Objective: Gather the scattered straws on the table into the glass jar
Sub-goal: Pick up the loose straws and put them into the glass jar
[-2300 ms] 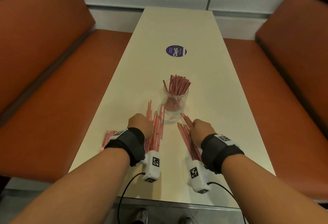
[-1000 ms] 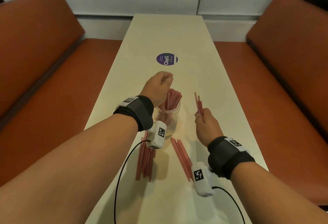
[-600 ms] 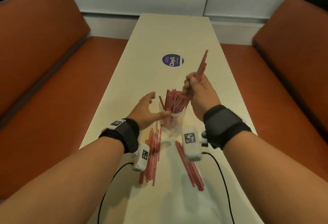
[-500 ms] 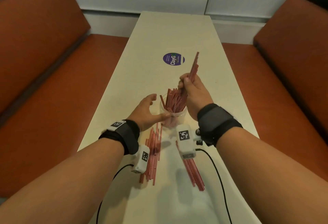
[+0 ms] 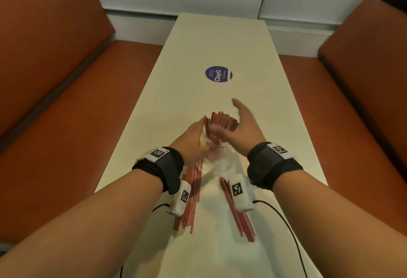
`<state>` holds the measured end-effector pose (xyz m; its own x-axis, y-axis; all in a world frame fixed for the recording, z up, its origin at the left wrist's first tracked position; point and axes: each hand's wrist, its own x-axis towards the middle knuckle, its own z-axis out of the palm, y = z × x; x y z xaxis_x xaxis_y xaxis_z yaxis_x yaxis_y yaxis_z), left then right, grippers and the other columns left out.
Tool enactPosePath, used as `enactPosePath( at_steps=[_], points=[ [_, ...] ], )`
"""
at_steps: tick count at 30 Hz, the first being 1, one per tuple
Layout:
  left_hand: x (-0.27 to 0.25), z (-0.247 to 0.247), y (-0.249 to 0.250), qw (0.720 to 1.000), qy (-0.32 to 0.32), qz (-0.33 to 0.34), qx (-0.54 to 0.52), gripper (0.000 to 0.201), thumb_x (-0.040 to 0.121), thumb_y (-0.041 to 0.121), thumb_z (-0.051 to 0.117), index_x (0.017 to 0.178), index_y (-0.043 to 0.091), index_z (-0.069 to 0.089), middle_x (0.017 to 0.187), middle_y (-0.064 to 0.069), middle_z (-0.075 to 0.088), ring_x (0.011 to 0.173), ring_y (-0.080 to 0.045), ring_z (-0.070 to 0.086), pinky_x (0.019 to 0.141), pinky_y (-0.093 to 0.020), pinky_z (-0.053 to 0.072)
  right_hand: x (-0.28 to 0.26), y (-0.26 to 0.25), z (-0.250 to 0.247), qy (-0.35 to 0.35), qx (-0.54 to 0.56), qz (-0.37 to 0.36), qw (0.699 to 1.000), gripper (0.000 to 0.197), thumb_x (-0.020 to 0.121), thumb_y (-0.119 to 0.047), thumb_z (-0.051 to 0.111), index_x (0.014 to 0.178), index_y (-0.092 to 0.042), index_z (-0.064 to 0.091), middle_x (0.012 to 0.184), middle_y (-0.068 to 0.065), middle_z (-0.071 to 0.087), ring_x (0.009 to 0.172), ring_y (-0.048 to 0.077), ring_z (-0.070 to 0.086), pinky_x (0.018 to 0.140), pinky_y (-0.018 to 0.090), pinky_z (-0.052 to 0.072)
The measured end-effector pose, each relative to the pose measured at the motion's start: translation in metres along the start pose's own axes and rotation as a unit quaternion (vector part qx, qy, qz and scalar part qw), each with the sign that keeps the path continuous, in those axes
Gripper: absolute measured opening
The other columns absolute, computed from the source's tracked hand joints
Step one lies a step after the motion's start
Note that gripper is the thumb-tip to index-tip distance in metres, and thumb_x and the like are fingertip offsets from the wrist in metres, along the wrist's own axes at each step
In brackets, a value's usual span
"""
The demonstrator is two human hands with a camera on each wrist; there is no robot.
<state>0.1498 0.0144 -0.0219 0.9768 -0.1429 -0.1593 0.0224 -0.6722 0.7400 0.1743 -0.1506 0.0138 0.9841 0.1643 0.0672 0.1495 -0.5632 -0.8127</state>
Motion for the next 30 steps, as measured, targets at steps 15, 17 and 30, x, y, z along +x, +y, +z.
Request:
enactPosePath(
  at_steps=[15,17,30],
  points=[
    [0.002,-0.001,0.011,1.000,-0.017,0.013,0.016,0.087,0.085,0.048,0.063,0.152,0.024,0.013,0.159,0.002,0.021,0.144,-0.016,0.024,0.110,-0.025,0.021,0.024,0.004,0.019,-0.025,-0.083,-0.018,0.996,0.063,0.083,-0.051,0.063,0.137,-0.022,0.048,0.136,0.001,0.053,0.121,0.018,0.054,0.101,0.032,0.043],
    [0.004,-0.001,0.012,0.999,-0.025,0.014,0.037,0.088,0.086,0.049,0.061,0.153,0.022,0.012,0.159,0.001,0.018,0.145,-0.016,0.022,0.113,-0.027,0.021,0.026,0.007,0.022,-0.021,-0.110,-0.033,0.993,0.057,0.084,-0.048,0.062,0.134,-0.022,0.052,0.132,0.001,0.056,0.118,0.018,0.055,0.099,0.028,0.042],
    [-0.007,-0.014,0.002,0.996,-0.004,-0.069,0.064,0.097,0.081,0.065,0.054,0.153,0.020,0.007,0.157,-0.003,0.025,0.139,-0.022,0.035,0.113,-0.040,0.033,0.020,0.014,0.005,0.039,-0.069,-0.034,0.996,0.042,0.092,-0.047,0.051,0.129,-0.028,0.058,0.131,-0.001,0.060,0.117,0.016,0.057,0.100,0.033,0.044]
  ],
)
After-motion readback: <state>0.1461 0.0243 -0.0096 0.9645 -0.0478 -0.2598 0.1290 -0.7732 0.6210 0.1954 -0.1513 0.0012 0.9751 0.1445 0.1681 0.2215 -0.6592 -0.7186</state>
